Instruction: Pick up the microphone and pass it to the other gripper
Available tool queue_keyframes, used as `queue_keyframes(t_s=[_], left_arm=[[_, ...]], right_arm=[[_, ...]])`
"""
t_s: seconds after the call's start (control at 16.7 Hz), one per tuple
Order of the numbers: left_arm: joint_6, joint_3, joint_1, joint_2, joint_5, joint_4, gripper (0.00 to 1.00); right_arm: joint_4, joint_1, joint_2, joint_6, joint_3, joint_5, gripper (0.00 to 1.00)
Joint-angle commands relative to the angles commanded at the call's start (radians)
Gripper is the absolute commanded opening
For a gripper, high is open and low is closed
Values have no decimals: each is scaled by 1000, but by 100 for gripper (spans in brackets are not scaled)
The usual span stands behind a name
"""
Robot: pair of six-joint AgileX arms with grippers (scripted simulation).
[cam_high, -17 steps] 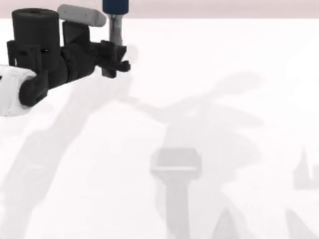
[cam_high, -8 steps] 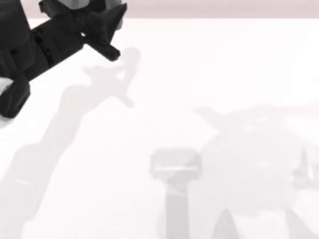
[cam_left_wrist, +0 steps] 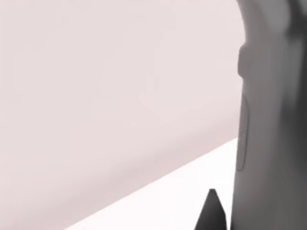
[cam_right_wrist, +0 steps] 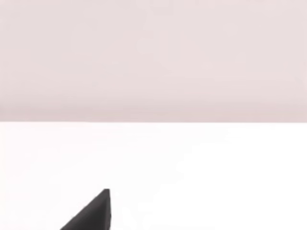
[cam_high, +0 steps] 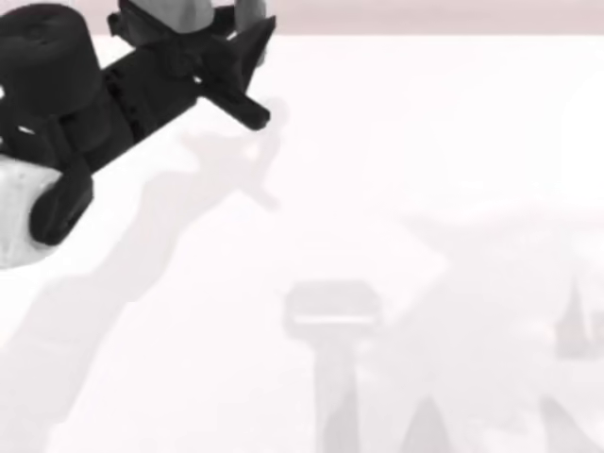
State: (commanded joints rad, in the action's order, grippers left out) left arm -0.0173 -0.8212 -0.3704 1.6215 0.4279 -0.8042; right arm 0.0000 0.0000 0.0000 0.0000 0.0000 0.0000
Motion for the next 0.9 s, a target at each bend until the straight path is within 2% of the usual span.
queue_keyframes(t_s=[0.24,0.36,0.48,0.9], left_arm=[[2,49,-182,-26,-196,-39,0],[1,67,-243,-42,-257,-55,0],[1,73,-261,-51,-275,-61,0],[1,73,-261,-51,-275,-61,0]], right_arm=[[0,0,0,0,0,0,100],[0,0,0,0,0,0,100],[0,0,0,0,0,0,100],[0,0,0,0,0,0,100]])
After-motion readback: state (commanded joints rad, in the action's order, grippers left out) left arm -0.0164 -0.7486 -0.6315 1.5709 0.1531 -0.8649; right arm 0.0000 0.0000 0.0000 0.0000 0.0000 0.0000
